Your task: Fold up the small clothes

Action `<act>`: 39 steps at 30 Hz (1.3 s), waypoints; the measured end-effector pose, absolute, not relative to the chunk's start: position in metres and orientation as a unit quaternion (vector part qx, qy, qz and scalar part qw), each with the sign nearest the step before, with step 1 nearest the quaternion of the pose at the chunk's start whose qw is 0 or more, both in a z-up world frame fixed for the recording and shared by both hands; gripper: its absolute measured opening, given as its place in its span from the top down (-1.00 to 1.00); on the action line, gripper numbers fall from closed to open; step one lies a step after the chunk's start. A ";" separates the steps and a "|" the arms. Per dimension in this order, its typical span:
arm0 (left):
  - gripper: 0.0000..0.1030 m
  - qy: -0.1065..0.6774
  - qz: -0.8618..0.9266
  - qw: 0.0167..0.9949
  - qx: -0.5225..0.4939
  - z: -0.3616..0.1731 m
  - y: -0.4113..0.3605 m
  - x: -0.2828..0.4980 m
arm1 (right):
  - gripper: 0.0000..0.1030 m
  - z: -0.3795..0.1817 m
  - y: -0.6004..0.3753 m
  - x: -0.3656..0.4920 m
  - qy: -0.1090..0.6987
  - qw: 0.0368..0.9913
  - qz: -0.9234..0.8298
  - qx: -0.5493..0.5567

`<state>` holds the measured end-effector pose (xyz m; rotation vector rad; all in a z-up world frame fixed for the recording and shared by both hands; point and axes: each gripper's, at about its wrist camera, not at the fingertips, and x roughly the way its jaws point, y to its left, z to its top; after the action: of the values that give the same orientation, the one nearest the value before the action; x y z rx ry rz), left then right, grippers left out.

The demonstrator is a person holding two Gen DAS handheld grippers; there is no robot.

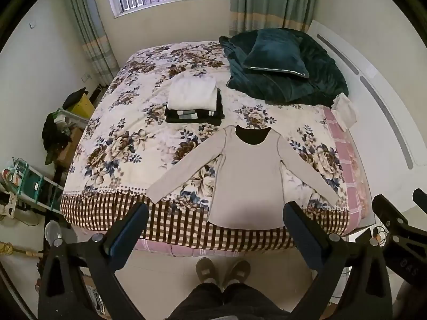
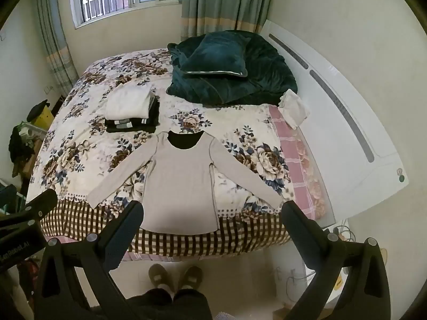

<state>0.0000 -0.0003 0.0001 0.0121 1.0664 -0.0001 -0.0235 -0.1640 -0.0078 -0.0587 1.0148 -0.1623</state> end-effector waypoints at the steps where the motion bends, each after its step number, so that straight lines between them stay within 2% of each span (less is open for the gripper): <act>1: -1.00 0.506 0.000 0.862 0.004 0.000 0.000 0.000 | -1.00 -0.008 -0.165 -0.024 0.485 0.871 -0.078 -0.028; 39: -1.00 0.500 0.002 0.866 0.007 0.021 -0.004 0.015 | -1.00 0.011 -0.141 -0.023 0.483 0.872 -0.069 -0.027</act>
<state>0.0147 -0.0037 0.0206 0.0144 1.0463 0.0049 -0.0231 -0.1414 0.0107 -0.0555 1.0104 -0.1439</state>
